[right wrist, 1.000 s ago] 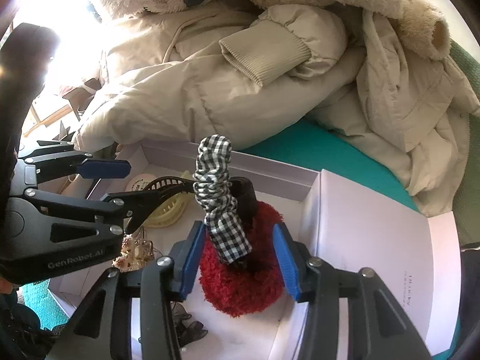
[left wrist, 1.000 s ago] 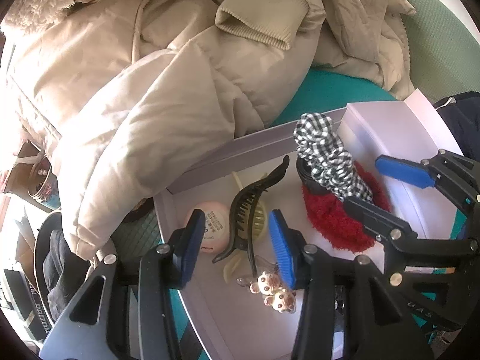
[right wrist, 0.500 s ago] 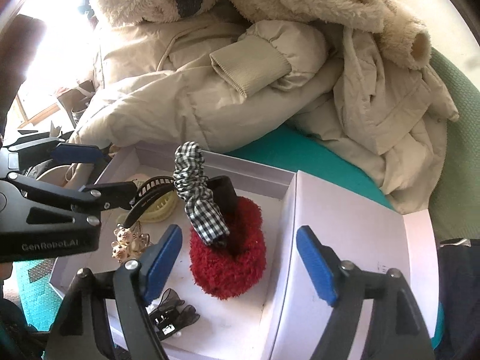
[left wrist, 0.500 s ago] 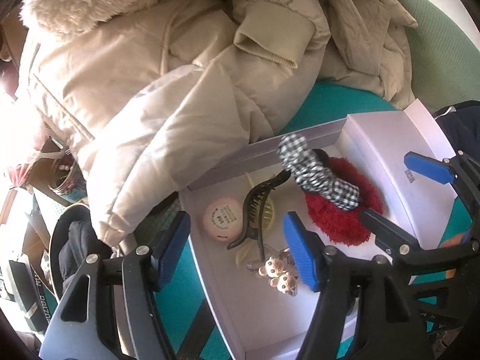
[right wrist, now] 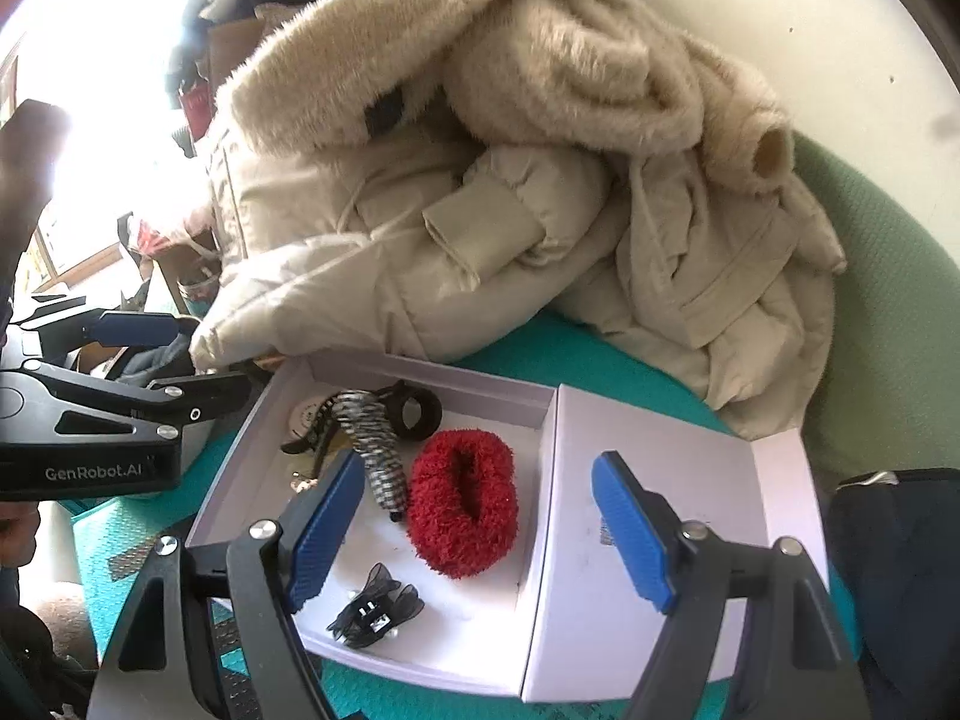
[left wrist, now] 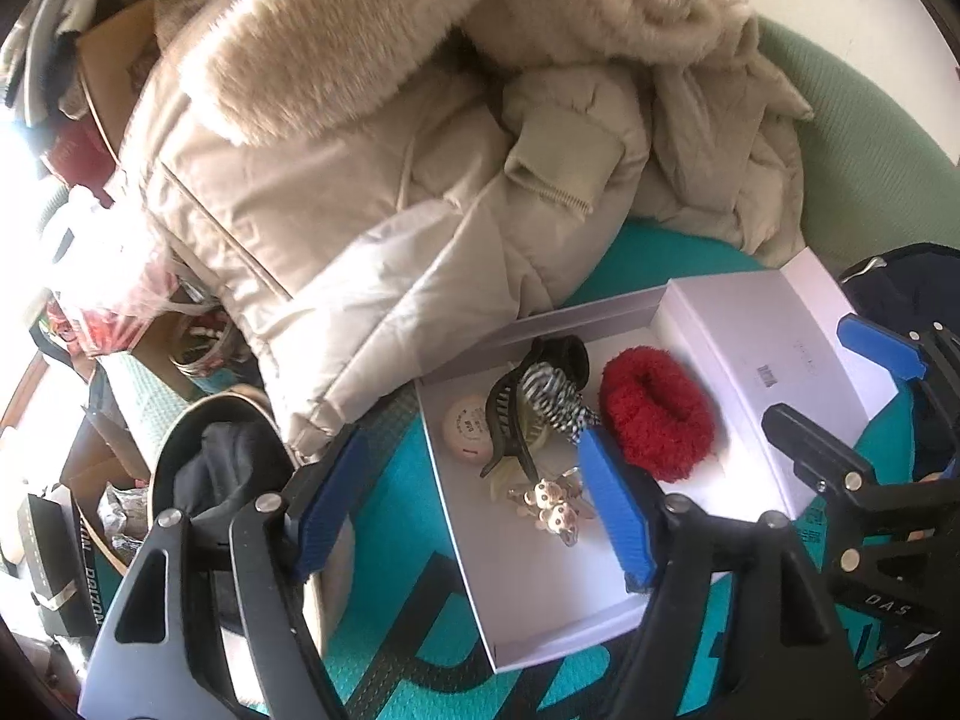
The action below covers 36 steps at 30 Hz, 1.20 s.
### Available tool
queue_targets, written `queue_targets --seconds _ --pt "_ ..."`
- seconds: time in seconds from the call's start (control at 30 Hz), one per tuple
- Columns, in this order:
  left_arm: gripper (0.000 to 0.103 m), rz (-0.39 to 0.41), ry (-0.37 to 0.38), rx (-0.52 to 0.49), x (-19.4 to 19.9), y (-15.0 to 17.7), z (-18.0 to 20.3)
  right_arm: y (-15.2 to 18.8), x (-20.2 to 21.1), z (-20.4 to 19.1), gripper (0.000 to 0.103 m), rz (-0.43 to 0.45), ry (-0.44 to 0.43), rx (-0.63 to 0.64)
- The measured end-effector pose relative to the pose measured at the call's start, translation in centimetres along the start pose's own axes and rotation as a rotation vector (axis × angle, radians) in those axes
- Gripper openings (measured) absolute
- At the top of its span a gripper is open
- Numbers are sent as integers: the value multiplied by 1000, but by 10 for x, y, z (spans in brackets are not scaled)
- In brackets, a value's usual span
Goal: Organize objects
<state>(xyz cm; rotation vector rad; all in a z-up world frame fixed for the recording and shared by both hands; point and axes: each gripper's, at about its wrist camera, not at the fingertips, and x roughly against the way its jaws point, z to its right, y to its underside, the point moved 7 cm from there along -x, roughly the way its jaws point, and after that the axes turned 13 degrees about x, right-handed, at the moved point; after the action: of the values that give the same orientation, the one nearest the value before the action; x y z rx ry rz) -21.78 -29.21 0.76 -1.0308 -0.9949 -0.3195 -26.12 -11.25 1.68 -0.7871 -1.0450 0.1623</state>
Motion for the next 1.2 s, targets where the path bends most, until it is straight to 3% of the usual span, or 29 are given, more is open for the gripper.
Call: queue_targets --seconds 0.6,1.2 --pt "76 88 20 16 96 29 -9 2 102 -21 79 102 45 16" --pt "78 91 -6 58 150 115 -27 58 144 -61 79 74 32 -18"
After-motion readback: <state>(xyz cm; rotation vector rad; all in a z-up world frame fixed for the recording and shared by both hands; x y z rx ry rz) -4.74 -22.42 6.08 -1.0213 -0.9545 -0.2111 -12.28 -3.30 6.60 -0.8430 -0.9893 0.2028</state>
